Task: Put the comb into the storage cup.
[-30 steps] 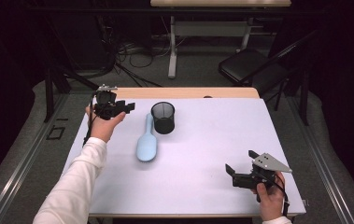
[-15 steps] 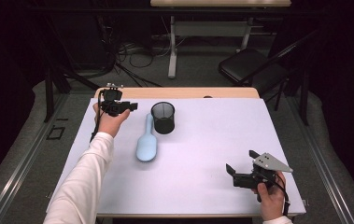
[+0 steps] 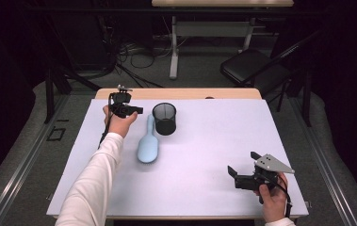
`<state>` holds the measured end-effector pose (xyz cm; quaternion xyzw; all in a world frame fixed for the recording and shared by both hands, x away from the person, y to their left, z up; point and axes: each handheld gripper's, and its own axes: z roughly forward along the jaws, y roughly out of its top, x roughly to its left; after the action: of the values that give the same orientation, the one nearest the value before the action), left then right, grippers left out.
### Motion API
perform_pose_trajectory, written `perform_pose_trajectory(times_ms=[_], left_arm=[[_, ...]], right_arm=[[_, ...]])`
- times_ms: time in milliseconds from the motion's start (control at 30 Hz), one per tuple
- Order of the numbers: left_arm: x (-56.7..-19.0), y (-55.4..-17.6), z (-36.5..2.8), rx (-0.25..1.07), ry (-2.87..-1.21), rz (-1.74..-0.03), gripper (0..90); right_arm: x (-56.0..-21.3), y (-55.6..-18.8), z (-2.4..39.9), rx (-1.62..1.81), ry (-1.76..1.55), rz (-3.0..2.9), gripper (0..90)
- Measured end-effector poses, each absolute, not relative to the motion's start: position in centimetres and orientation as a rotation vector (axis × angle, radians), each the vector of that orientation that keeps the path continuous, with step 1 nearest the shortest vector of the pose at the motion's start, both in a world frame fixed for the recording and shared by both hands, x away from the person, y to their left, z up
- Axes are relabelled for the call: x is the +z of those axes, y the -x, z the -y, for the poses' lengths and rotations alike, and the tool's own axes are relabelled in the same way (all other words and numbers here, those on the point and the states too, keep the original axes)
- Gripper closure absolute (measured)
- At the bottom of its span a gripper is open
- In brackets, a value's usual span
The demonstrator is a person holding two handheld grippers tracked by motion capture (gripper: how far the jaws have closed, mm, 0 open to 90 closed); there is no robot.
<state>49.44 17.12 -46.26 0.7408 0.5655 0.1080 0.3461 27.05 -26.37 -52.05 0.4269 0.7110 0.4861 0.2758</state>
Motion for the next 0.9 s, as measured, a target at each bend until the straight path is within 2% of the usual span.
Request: perform_pose_trajectory(times_ms=[267,900], left_arm=[[-47.6,-50.1,-16.5,0.254,-1.931,-1.542,89.4],[-50.4,-50.7,-14.4,0.201,-1.963,-1.595,90.0]], right_arm=[[-52.1,-27.1,26.3,1.305,-1.14,-1.911,0.0],[-52.1,-27.1,26.3,1.309,-1.141,-1.917,0.0]])
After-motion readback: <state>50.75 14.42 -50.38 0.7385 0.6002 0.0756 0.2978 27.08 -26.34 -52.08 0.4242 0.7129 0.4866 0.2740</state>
